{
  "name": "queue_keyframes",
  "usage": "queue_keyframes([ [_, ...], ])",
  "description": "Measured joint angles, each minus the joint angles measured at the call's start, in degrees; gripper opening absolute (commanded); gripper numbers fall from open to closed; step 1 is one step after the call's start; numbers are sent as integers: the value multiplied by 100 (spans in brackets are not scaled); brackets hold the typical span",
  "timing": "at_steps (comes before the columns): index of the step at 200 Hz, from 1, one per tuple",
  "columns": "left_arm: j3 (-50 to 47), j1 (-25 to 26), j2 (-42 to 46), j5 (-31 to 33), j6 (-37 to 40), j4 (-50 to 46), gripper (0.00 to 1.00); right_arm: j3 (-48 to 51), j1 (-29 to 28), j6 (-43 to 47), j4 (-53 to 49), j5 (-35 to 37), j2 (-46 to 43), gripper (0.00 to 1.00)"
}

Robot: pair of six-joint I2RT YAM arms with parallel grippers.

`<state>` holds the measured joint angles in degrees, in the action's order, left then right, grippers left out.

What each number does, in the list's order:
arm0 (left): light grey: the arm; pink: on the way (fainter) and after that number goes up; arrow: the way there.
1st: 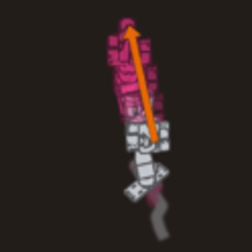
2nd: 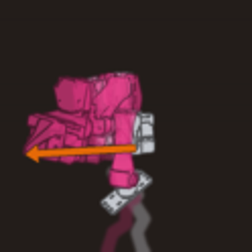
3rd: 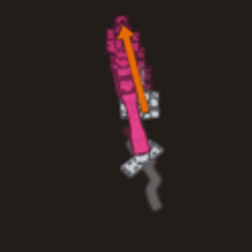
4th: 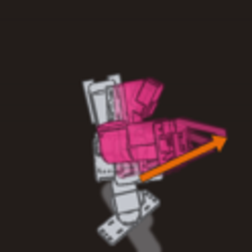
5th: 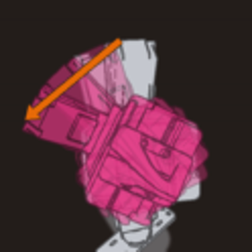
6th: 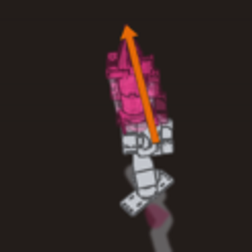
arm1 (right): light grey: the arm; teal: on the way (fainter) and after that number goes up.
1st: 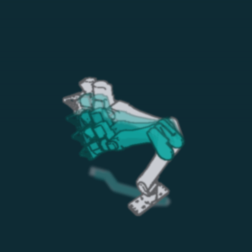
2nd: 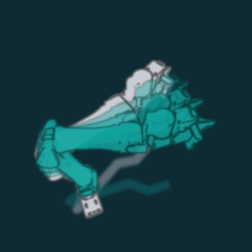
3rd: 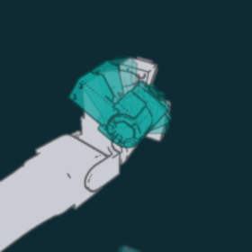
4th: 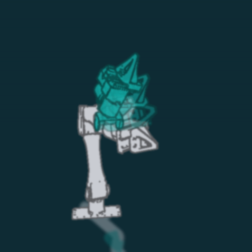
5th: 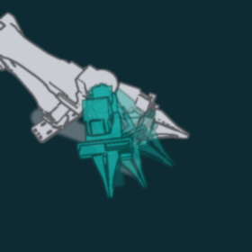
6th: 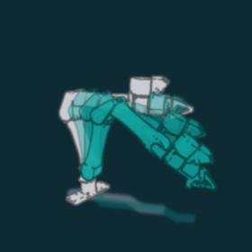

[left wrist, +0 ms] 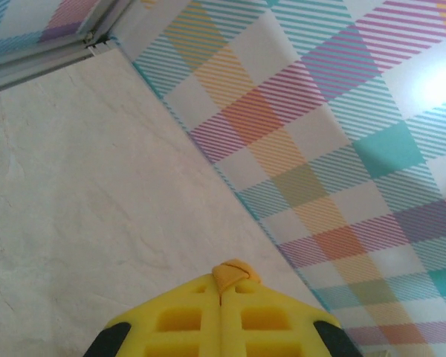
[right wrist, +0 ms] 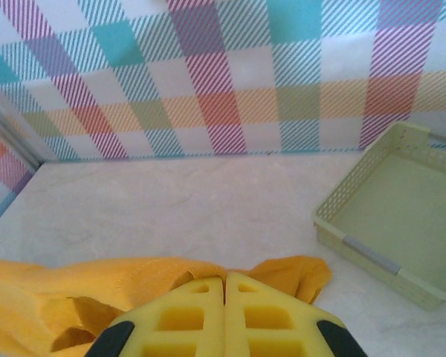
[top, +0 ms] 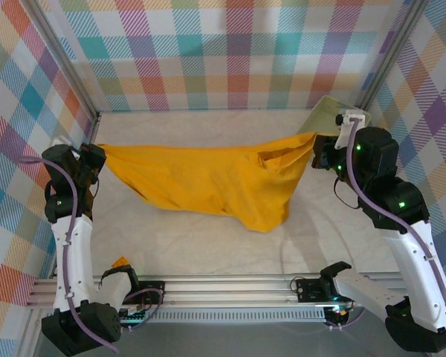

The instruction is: Fold the inside-out t-shirt

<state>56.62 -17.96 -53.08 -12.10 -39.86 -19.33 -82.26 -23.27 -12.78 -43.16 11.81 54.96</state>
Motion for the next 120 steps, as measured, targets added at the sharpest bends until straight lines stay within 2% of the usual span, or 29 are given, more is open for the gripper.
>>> queue_keyframes([
  [27, -605, -28, -87, -151, 0, 85, 0, 809, 2, -160, 190, -461, 297, 3],
  [63, -1375, -37, -1276, -177, 44, 0, 0, 1910, 7, -549, 566, -726, 1849, 1],
  [82, -1644, -37, -1707, -114, 63, -15, 0, 2380, 7, -785, 643, -605, 2387, 11],
  [99, -1773, -37, -1799, -114, 68, 4, 0, 2745, 11, -955, 664, -494, 2450, 33],
  [120, -1801, -37, -1919, -168, 70, 188, 0, 3071, 2, -1043, 739, -402, 2358, 48],
])
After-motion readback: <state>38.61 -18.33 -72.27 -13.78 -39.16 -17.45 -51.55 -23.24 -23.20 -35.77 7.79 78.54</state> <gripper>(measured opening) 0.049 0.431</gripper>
